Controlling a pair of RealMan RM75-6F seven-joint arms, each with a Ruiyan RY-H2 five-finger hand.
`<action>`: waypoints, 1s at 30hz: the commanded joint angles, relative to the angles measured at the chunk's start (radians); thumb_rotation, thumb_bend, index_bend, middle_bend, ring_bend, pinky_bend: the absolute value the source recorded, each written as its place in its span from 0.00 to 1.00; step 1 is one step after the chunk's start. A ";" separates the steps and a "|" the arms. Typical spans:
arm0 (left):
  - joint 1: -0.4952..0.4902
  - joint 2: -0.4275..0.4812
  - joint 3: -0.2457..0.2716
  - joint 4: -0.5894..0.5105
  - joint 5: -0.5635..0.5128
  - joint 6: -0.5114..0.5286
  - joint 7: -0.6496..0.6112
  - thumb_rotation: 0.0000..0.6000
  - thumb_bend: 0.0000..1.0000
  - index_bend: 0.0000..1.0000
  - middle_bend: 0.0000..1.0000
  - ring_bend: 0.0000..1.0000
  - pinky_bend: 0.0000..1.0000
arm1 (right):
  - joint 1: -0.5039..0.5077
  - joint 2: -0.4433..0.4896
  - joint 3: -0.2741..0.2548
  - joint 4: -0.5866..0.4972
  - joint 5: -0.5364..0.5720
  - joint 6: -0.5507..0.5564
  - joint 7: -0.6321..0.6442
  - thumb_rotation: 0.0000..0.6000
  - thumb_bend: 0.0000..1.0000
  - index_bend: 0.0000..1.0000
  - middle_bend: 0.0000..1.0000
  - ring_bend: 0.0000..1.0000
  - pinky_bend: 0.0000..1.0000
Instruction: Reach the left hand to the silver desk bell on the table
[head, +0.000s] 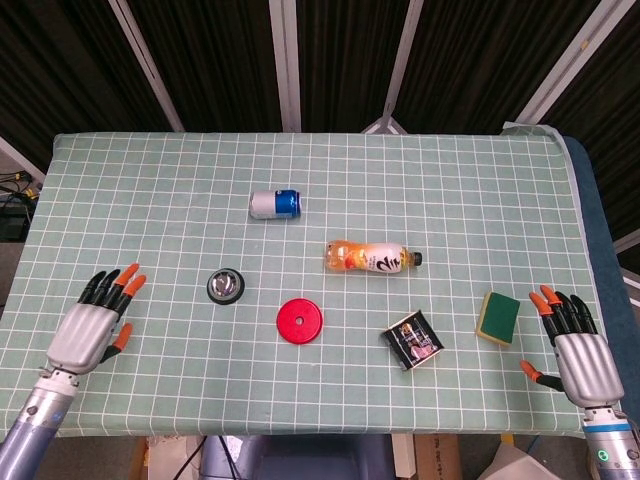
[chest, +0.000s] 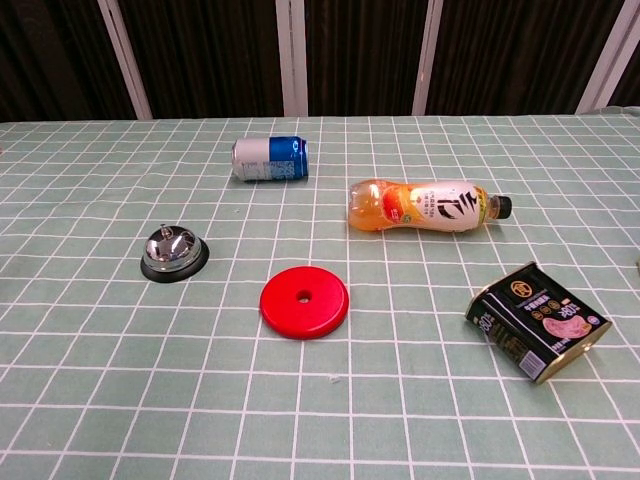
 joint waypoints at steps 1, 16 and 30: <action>-0.072 -0.061 -0.037 -0.008 -0.064 -0.086 0.079 1.00 0.69 0.00 0.00 0.00 0.00 | 0.001 0.000 0.000 0.000 0.000 -0.001 0.001 1.00 0.22 0.00 0.00 0.00 0.00; -0.210 -0.214 -0.067 0.042 -0.232 -0.204 0.283 1.00 0.75 0.00 0.00 0.00 0.00 | 0.008 0.003 0.005 -0.001 0.011 -0.016 0.014 1.00 0.22 0.00 0.00 0.00 0.00; -0.257 -0.273 -0.038 0.127 -0.304 -0.238 0.309 1.00 0.75 0.00 0.00 0.00 0.00 | 0.006 0.005 0.004 -0.006 0.015 -0.017 0.019 1.00 0.22 0.00 0.00 0.00 0.00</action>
